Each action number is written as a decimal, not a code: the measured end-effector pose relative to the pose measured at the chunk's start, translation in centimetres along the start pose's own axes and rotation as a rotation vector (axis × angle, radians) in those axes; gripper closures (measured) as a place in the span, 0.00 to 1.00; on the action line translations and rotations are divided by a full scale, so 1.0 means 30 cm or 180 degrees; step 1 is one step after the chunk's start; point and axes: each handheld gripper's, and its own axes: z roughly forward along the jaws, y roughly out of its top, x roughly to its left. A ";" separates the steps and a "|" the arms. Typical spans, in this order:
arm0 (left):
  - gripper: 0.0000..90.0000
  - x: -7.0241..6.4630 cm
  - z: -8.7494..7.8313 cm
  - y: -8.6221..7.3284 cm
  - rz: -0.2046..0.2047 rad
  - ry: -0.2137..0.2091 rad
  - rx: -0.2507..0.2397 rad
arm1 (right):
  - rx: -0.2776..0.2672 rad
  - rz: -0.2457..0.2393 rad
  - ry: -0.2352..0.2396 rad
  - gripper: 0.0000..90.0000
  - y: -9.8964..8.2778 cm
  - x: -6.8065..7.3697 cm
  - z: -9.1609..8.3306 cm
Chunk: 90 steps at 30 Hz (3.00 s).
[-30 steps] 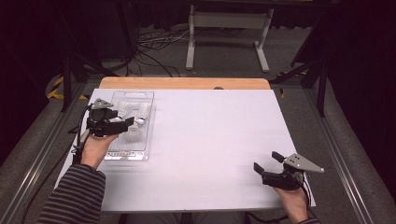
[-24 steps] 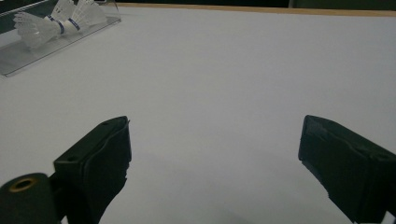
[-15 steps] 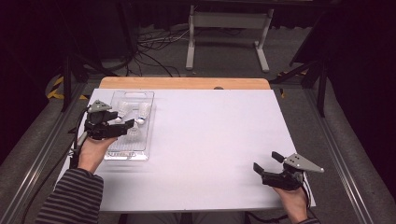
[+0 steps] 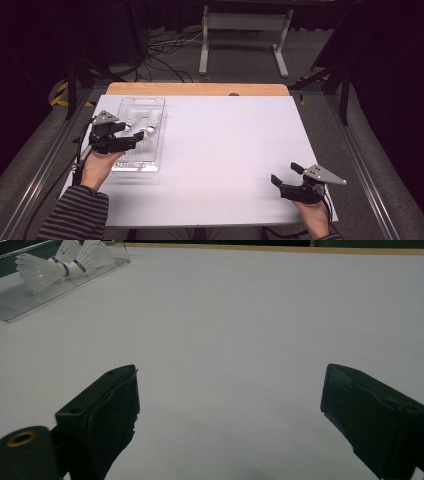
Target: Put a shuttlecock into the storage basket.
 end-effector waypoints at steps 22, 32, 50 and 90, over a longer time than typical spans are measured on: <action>0.27 -0.011 -0.063 -0.054 -0.0016 -0.0078 -0.0170 | -0.0016 0.0014 -0.0004 0.10 0.001 -0.001 -0.002; 0.26 -0.022 -0.088 -0.079 -0.0002 -0.0074 -0.0238 | -0.0031 0.0015 -0.0006 0.10 0.002 0.002 -0.002; 0.26 -0.032 -0.113 -0.121 -0.0023 -0.0118 -0.0324 | -0.0026 0.0029 -0.0011 0.10 0.002 0.001 -0.001; 0.25 -0.031 -0.175 -0.209 -0.0148 -0.0095 -0.0473 | -0.0046 0.0048 0.0002 0.10 0.003 0.001 -0.002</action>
